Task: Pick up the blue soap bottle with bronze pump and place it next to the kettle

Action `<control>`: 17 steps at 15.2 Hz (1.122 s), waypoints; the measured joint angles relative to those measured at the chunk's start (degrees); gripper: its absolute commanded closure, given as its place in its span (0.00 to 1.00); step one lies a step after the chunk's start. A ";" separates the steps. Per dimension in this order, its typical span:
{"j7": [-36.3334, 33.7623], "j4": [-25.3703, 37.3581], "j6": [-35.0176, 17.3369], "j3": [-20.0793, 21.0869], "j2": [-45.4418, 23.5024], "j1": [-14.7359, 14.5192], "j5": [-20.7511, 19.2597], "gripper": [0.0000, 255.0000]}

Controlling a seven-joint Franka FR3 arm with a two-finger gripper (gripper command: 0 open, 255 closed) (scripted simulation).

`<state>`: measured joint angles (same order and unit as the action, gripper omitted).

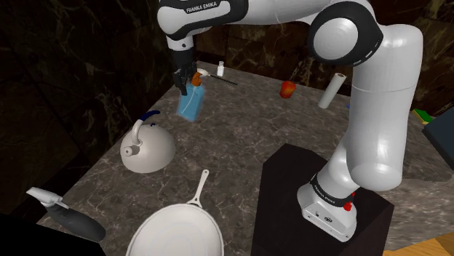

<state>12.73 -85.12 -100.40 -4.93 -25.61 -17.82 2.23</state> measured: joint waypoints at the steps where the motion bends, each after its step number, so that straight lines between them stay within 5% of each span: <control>1: -0.07 -0.53 -0.73 0.03 -0.20 -0.06 0.02 1.00; 14: 0.07 -4.04 -5.75 0.11 -1.58 -0.06 0.18 1.00; 15: 0.08 -4.04 -5.76 0.11 -1.58 -0.06 0.18 0.00; 17: 0.08 -4.06 -5.75 0.10 -1.62 -0.05 0.18 0.00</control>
<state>12.81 -89.18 -106.15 -4.83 -27.23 -17.88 2.40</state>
